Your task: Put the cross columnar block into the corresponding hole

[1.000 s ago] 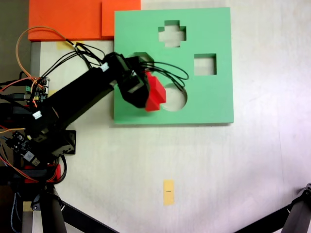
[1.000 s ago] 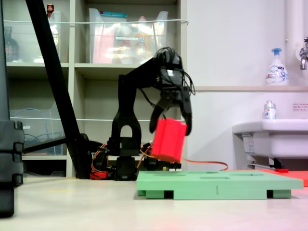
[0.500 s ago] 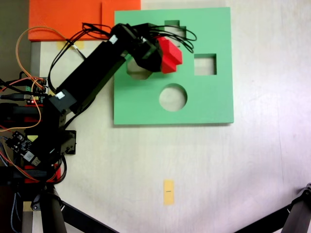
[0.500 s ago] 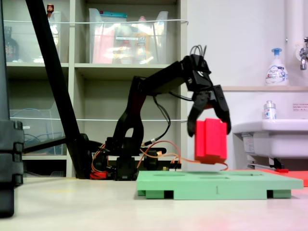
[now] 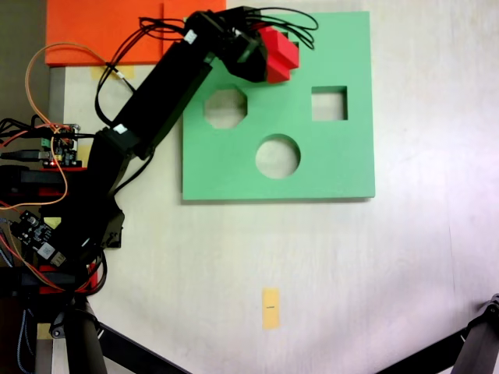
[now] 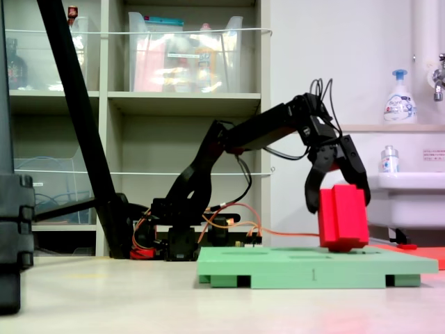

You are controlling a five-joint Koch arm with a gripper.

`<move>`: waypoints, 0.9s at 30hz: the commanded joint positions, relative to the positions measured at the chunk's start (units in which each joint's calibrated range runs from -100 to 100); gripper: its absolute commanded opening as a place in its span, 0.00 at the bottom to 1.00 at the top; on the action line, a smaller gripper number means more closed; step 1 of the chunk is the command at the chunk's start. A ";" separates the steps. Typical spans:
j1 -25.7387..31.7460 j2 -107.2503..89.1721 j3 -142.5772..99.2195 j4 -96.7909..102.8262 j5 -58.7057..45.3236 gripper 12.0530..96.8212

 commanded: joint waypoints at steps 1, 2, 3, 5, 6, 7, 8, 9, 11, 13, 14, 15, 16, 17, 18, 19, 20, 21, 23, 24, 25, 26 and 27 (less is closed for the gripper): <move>0.68 -0.59 4.40 4.87 0.73 0.28; 0.73 -0.45 4.40 5.26 0.83 0.28; 0.88 -0.31 4.40 5.74 1.17 0.28; 1.07 -0.17 4.40 6.80 1.61 0.28; 1.22 -0.03 4.40 7.19 1.81 0.28; 1.32 0.25 4.40 7.67 2.00 0.28; 1.47 0.39 4.40 8.05 2.10 0.28; 1.51 0.53 4.40 8.34 2.20 0.28; 1.71 0.95 4.40 8.44 2.34 0.28; 1.76 1.23 4.40 8.44 2.39 0.28; 1.76 1.37 4.40 8.44 2.39 0.28; 1.76 1.79 4.40 8.44 2.39 0.28; 1.76 2.07 4.40 8.44 2.39 0.28; 1.76 2.35 4.40 8.44 2.44 0.28; 1.76 2.76 4.40 8.44 2.39 0.28; 1.76 3.04 4.40 8.44 2.39 0.28; 1.71 3.18 4.40 8.44 2.39 0.28; 1.71 3.46 4.40 8.44 2.39 0.28; 1.66 4.58 4.40 8.73 2.39 0.28; 1.61 4.86 4.40 8.92 2.39 0.28; 1.56 5.28 4.40 9.11 2.39 0.28; 1.51 5.56 4.40 9.40 2.39 0.28; 1.42 5.98 4.40 9.50 2.39 0.28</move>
